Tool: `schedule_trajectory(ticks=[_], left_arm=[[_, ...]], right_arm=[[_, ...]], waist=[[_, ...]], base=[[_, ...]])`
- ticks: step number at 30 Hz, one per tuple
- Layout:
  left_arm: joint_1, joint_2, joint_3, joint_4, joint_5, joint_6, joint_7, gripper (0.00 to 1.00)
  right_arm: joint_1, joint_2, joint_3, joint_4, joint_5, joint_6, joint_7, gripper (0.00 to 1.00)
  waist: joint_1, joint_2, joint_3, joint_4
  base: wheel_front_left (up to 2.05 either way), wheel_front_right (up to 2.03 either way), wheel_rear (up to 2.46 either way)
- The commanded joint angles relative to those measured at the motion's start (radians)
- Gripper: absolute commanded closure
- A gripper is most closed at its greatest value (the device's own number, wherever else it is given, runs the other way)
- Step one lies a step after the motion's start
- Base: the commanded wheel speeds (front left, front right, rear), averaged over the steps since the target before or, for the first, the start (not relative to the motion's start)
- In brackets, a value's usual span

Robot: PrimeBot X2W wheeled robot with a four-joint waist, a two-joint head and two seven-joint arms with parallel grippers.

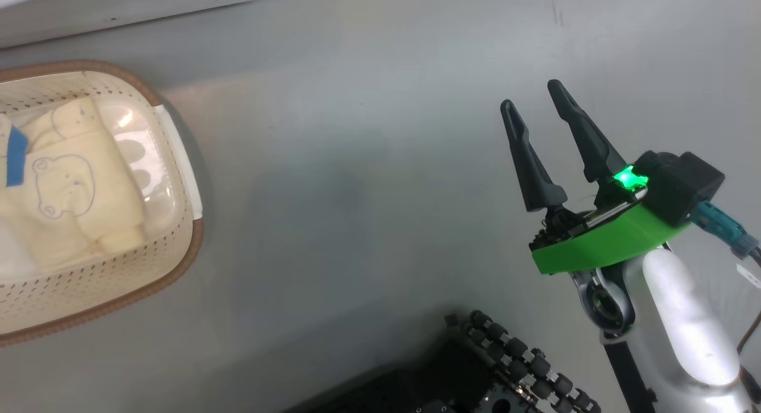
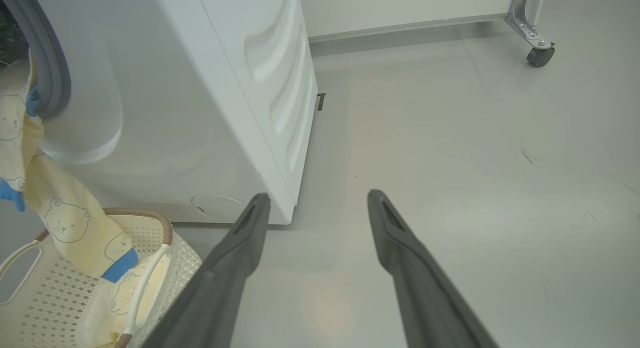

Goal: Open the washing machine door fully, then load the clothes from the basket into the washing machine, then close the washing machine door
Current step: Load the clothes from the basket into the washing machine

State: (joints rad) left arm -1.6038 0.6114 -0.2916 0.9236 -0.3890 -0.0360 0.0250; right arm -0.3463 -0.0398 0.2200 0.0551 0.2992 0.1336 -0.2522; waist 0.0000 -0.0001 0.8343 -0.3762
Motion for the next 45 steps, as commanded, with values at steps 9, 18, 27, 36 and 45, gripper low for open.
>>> schedule_trajectory(ticks=[9, 18, 27, 36, 45], left_arm=[[0.142, -0.010, 0.031, -0.094, -0.052, 0.026, -0.083, 0.00], [0.432, -0.043, 0.055, -0.301, -0.098, 0.093, -0.160, 0.00], [0.764, -0.074, 0.076, -0.632, -0.123, 0.210, -0.202, 0.00], [1.067, -0.118, 0.047, -0.852, -0.088, 0.324, -0.242, 0.00], [1.266, -0.187, 0.000, -0.913, -0.081, 0.369, -0.269, 0.00]], right_arm=[[0.021, -0.010, -0.025, -0.020, -0.020, -0.003, -0.009, 0.00], [0.052, -0.010, -0.068, -0.025, -0.057, -0.003, -0.010, 0.00], [0.081, -0.010, -0.103, -0.022, -0.101, -0.003, -0.010, 0.00], [0.120, -0.010, -0.134, -0.010, -0.152, -0.003, -0.010, 0.00], [0.158, -0.010, -0.153, 0.009, -0.201, -0.003, -0.010, 0.00]], waist=[[0.0000, 0.0001, -0.049, 0.049], [0.0000, 0.0001, -0.119, 0.091], [0.0000, 0.0001, -0.192, 0.136], [0.0000, 0.0001, -0.286, 0.184], [0.0000, 0.0001, -0.387, 0.246]], base=[[0.00, 0.00, 0.00], [0.00, 0.00, 0.00], [0.00, 0.00, 0.00], [0.00, 0.00, 0.00], [0.00, 0.00, 0.00]])
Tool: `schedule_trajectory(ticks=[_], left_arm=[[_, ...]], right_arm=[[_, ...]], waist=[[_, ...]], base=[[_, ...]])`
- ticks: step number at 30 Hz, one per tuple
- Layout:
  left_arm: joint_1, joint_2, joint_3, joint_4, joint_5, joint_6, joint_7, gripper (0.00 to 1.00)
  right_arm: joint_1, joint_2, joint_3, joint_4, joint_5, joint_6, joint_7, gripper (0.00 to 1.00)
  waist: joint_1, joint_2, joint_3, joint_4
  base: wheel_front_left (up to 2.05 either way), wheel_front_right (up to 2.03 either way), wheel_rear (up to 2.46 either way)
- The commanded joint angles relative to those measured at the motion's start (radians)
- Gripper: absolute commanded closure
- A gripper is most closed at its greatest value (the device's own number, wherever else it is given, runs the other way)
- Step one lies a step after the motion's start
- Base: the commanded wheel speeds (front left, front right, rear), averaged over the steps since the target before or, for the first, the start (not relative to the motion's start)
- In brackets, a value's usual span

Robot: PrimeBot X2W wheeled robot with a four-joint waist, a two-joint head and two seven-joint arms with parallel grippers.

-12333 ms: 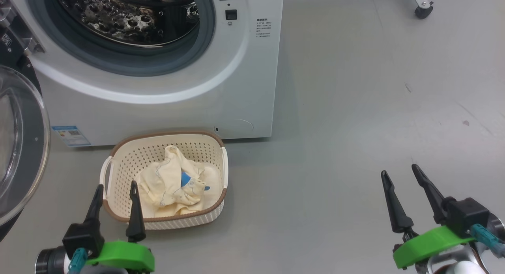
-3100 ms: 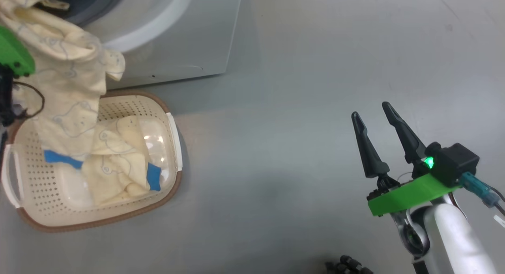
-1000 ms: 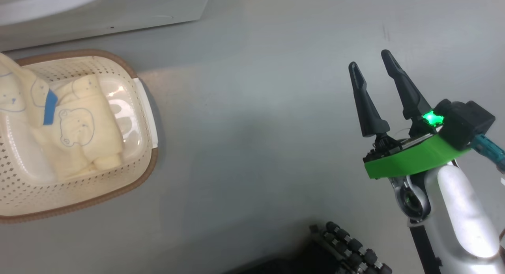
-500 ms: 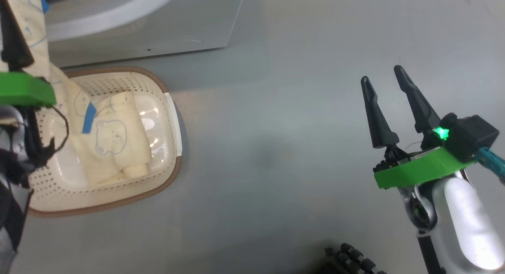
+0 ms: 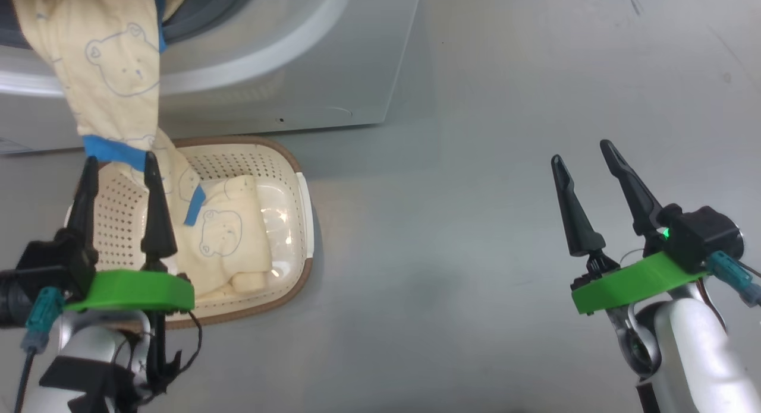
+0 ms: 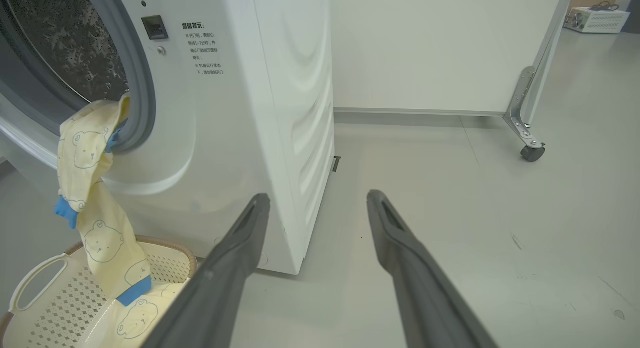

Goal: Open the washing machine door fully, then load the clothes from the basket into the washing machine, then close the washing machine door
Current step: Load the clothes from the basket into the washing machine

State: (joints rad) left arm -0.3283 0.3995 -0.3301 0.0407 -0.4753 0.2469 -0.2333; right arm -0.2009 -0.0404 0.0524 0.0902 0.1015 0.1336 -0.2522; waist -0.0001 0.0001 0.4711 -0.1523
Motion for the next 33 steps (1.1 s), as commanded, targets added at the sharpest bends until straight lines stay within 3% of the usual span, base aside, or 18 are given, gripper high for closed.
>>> schedule_trajectory(ticks=[1, 14, 33], left_arm=[[0.003, 0.019, 0.032, -0.027, 0.007, 0.086, -0.012, 0.00], [0.082, -0.030, -0.007, 0.042, -0.003, 0.066, -0.023, 0.00], [0.070, -0.045, -0.026, 0.081, -0.014, 0.059, -0.022, 0.00]], right_arm=[[0.018, -0.010, 0.013, -0.023, -0.007, -0.003, -0.010, 0.00], [0.058, -0.010, 0.006, 0.007, -0.025, -0.003, -0.004, 0.00], [0.080, -0.010, 0.013, 0.002, -0.019, -0.003, 0.000, 0.00]], waist=[[0.0001, -0.0001, -0.035, 0.028], [0.0001, -0.0001, -0.139, 0.061], [0.0001, -0.0001, -0.173, 0.065]], base=[[0.00, 0.00, 0.00], [0.00, 0.00, 0.00], [0.00, 0.00, 0.00]])
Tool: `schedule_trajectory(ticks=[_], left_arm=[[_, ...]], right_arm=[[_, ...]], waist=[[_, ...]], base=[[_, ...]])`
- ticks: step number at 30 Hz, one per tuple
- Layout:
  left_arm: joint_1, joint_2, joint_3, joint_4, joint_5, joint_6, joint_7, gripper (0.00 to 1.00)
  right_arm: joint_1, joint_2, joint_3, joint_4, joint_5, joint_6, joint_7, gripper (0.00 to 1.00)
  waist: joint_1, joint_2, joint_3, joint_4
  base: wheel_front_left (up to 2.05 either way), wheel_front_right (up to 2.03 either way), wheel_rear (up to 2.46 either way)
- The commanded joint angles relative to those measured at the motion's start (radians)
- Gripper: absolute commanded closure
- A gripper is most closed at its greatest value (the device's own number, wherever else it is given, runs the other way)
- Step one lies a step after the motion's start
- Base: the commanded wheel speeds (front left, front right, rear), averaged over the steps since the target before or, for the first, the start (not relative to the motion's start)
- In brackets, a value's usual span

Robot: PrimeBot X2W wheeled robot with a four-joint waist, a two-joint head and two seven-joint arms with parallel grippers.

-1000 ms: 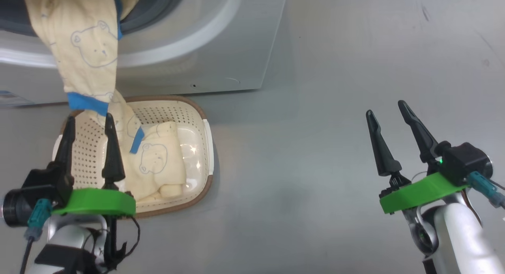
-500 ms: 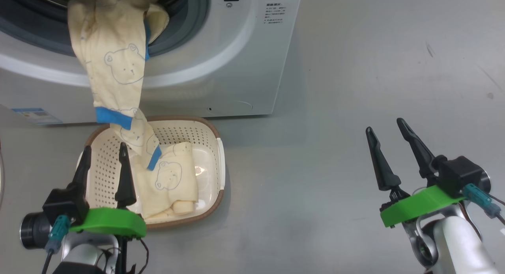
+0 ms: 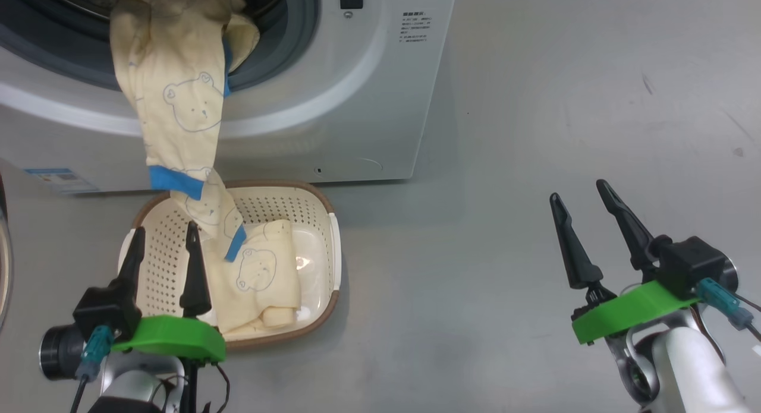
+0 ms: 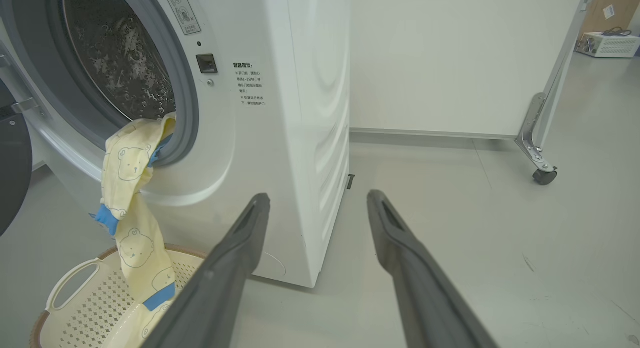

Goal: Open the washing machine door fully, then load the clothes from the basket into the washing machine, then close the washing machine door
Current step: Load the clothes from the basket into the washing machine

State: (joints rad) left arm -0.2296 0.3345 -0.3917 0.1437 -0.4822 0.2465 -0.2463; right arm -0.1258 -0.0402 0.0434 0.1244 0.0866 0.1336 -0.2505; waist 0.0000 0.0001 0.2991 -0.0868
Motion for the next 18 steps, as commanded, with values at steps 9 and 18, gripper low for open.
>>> schedule_trajectory(ticks=[9, 18], left_arm=[[-0.056, 0.020, 0.034, 0.006, -0.022, 0.049, 0.005, 0.00], [-0.167, 0.028, 0.031, 0.147, -0.044, 0.001, 0.045, 0.00]], right_arm=[[0.002, -0.010, 0.027, -0.036, 0.004, -0.003, -0.002, 0.00], [-0.028, -0.010, 0.058, -0.044, 0.015, -0.003, -0.004, 0.00]], waist=[[0.0000, -0.0001, 0.014, 0.001], [0.0000, -0.0001, 0.070, -0.021]], base=[[0.00, 0.00, 0.00], [0.00, 0.00, 0.00]])
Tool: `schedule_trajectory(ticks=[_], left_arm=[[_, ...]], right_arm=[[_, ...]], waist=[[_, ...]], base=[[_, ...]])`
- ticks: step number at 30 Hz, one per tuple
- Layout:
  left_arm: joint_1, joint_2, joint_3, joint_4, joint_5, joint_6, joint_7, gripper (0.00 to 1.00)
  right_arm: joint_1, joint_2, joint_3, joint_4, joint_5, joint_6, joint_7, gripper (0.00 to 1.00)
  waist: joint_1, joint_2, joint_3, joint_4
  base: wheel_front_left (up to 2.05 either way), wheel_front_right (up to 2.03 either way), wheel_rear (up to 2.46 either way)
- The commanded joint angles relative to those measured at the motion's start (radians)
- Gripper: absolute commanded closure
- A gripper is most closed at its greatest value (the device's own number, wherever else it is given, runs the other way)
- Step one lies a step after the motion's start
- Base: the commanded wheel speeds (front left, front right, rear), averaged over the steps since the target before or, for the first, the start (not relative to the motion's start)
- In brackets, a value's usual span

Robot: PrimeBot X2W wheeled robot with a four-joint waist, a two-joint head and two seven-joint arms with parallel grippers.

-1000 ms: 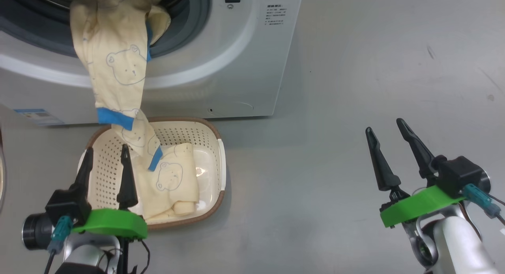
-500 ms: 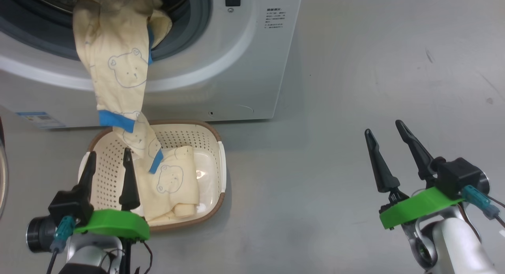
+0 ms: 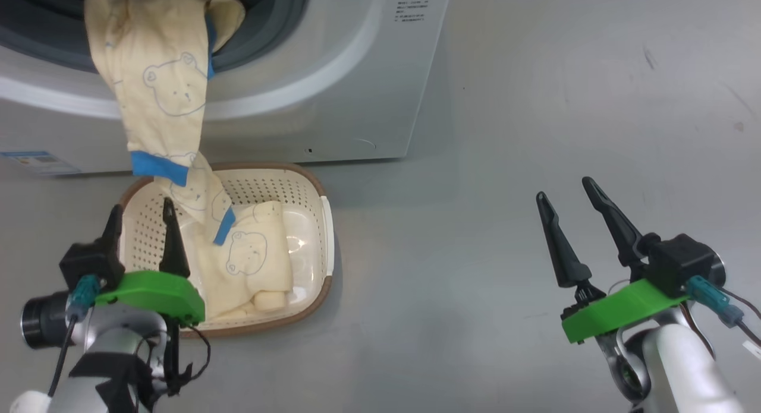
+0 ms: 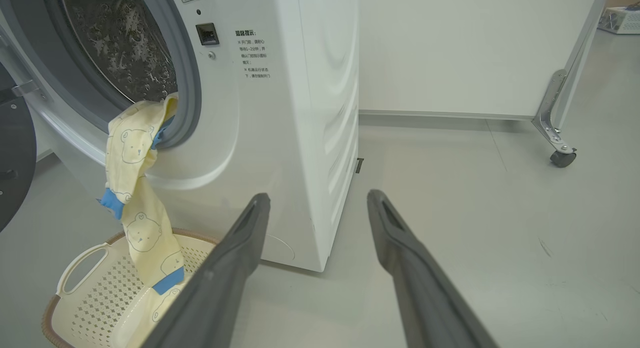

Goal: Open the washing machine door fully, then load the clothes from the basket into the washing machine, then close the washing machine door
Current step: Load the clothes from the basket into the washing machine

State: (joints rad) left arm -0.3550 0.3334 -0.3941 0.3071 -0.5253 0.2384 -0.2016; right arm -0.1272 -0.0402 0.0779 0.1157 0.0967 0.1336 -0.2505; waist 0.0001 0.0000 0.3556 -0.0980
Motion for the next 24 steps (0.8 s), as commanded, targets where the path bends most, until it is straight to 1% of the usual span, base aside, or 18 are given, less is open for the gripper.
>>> schedule_trajectory(ticks=[1, 4, 11, 12, 14, 16, 20, 24], left_arm=[[-0.060, 0.031, 0.032, 0.003, -0.001, 0.002, 0.003, 0.00], [-0.114, 0.035, 0.031, 0.060, 0.000, -0.015, 0.006, 0.00], [-0.246, 0.042, 0.033, 0.214, -0.016, -0.073, 0.022, 0.00], [-0.246, 0.042, 0.033, 0.214, -0.016, -0.073, 0.022, 0.00], [-0.322, 0.052, 0.041, 0.308, -0.028, -0.105, 0.030, 0.00], [-0.361, 0.059, 0.043, 0.348, -0.031, -0.117, 0.036, 0.00], [-0.435, 0.075, 0.048, 0.422, -0.030, -0.128, 0.042, 0.00], [-0.499, 0.092, 0.057, 0.497, -0.031, -0.129, 0.048, 0.00]], right_arm=[[-0.032, -0.010, 0.027, -0.036, 0.007, -0.003, -0.005, 0.00], [-0.053, -0.010, 0.040, -0.044, 0.015, -0.003, -0.008, 0.00], [-0.088, -0.010, 0.063, -0.053, 0.040, -0.003, -0.011, 0.00], [-0.088, -0.010, 0.063, -0.053, 0.040, -0.003, -0.011, 0.00], [-0.110, -0.010, 0.075, -0.065, 0.055, -0.003, -0.011, 0.00], [-0.123, -0.010, 0.080, -0.069, 0.063, -0.003, -0.011, 0.00], [-0.153, -0.010, 0.089, -0.075, 0.080, -0.003, -0.011, 0.00], [-0.173, -0.010, 0.097, -0.076, 0.092, -0.003, -0.011, 0.00]], waist=[[-0.0001, 0.0000, 0.024, -0.015], [-0.0001, 0.0000, 0.054, -0.034], [-0.0001, 0.0000, 0.134, -0.072], [-0.0001, 0.0000, 0.134, -0.072], [-0.0001, 0.0000, 0.186, -0.096], [-0.0001, 0.0000, 0.214, -0.107], [-0.0001, 0.0000, 0.261, -0.127], [-0.0001, 0.0000, 0.292, -0.141]], base=[[0.00, 0.00, 0.00], [0.00, 0.00, 0.00], [0.00, 0.00, 0.00], [0.00, 0.00, 0.00], [0.00, 0.00, 0.00], [0.00, 0.00, 0.00], [0.00, 0.00, 0.00], [0.00, 0.00, 0.00]])
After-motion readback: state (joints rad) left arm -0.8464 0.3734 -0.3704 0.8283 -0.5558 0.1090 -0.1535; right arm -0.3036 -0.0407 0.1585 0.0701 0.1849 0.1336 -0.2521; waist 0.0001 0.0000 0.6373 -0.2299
